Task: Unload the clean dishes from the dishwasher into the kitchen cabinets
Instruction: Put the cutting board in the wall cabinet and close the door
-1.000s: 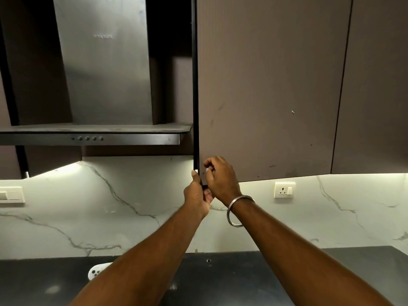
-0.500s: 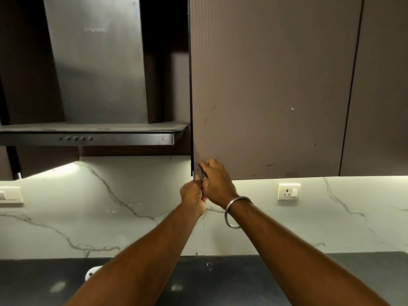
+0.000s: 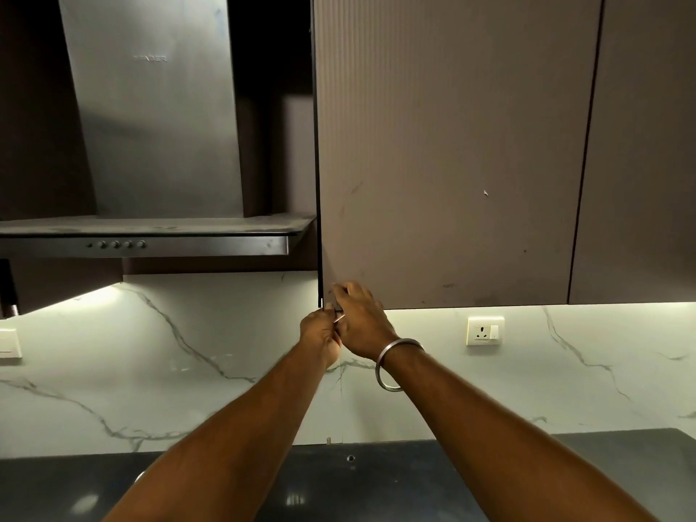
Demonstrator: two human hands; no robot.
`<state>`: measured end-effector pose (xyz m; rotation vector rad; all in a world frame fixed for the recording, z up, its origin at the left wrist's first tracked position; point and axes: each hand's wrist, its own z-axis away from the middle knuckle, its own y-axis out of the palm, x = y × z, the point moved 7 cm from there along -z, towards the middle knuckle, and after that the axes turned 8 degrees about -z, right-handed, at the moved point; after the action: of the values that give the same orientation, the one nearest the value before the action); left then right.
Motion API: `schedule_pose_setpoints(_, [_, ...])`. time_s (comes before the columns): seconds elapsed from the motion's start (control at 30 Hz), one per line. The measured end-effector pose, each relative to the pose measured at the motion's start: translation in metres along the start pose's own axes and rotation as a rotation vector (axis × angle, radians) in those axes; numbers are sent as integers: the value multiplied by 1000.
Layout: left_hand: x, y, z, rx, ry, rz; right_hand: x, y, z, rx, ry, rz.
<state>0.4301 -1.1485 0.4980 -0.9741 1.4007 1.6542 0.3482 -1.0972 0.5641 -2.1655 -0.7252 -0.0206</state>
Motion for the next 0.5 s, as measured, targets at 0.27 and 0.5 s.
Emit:
schedule_pose_setpoints(0.27, [-12, -24, 41, 8, 18, -47, 12, -14, 34, 38, 106, 9])
schedule_pose_setpoints(0.5, [-36, -51, 93, 52, 219, -262, 66, -52, 73, -19, 159, 37])
